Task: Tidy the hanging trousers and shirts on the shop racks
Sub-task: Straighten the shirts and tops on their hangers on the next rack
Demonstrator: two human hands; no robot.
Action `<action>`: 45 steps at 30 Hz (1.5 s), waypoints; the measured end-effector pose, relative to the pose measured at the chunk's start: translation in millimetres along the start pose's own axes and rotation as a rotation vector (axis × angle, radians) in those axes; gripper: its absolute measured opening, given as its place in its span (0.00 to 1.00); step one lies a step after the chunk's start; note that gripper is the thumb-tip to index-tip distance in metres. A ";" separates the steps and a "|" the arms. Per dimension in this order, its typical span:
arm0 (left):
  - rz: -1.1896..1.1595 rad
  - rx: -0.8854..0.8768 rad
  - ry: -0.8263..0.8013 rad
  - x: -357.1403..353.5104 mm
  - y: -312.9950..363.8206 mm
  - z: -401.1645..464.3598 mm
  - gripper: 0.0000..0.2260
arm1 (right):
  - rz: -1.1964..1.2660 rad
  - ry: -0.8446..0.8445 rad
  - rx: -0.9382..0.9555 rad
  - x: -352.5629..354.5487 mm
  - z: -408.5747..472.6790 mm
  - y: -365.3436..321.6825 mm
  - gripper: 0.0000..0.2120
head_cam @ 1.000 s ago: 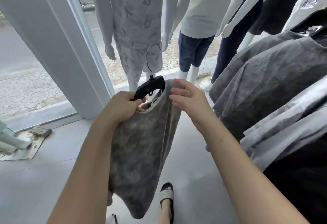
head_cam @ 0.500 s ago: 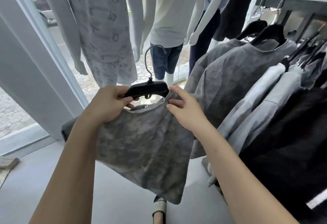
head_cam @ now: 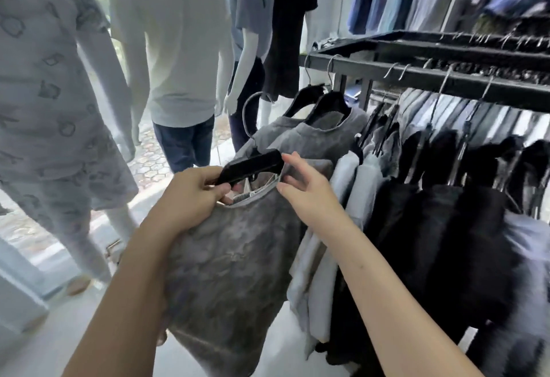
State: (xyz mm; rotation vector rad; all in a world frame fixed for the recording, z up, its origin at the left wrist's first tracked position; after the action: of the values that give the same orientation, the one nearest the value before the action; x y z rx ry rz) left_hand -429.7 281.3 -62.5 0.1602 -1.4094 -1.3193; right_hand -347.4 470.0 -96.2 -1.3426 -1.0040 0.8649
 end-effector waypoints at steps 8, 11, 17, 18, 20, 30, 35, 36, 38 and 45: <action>-0.041 -0.103 0.014 -28.0 31.4 90.5 0.08 | 0.005 0.254 -0.010 36.8 37.5 -26.9 0.25; -0.049 -0.168 -0.027 -41.5 49.0 118.2 0.07 | 0.101 0.320 -0.075 46.1 42.3 -33.8 0.22; 0.023 -0.267 -0.003 -73.7 75.8 156.2 0.04 | 0.338 0.457 -0.134 40.2 43.6 -33.5 0.12; 0.024 -0.267 -0.006 -80.0 78.0 161.9 0.06 | 0.345 0.474 -0.137 39.3 44.4 -32.7 0.12; 0.062 -0.270 -0.032 -94.2 79.2 172.1 0.11 | 0.364 0.497 -0.131 39.1 44.4 -33.0 0.11; 0.135 -0.277 -0.225 -130.9 47.5 190.9 0.05 | -0.104 0.799 -0.009 49.9 36.8 -36.5 0.09; 0.323 -0.388 -0.172 -136.3 47.3 180.8 0.08 | -0.439 1.030 -0.058 63.3 31.1 -37.5 0.04; 0.327 -0.410 -0.156 -139.4 48.5 179.4 0.08 | -0.427 1.053 -0.067 64.8 31.6 -36.6 0.05; 0.289 -0.432 -0.149 -146.5 52.1 178.4 0.06 | -0.417 1.077 -0.097 68.4 32.2 -35.8 0.07; 0.126 -0.397 -0.092 -153.2 47.0 178.2 0.11 | -0.200 1.004 -0.104 72.6 19.9 -33.2 0.03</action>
State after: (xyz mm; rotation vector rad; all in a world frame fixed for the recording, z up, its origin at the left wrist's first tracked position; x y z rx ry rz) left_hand -484.9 514.4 -71.1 -0.2535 -1.1847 -1.4861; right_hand -342.4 542.8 -58.1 -1.4734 -0.3677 -0.0690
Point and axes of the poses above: each hand's wrist, its own z-axis towards the middle knuckle, its own x-axis out of the back of the hand, y = z × x, the point moved 1 cm from there along z, towards the middle knuckle, and after that the axes turned 9 degrees about -x, right-handed, at the moved point
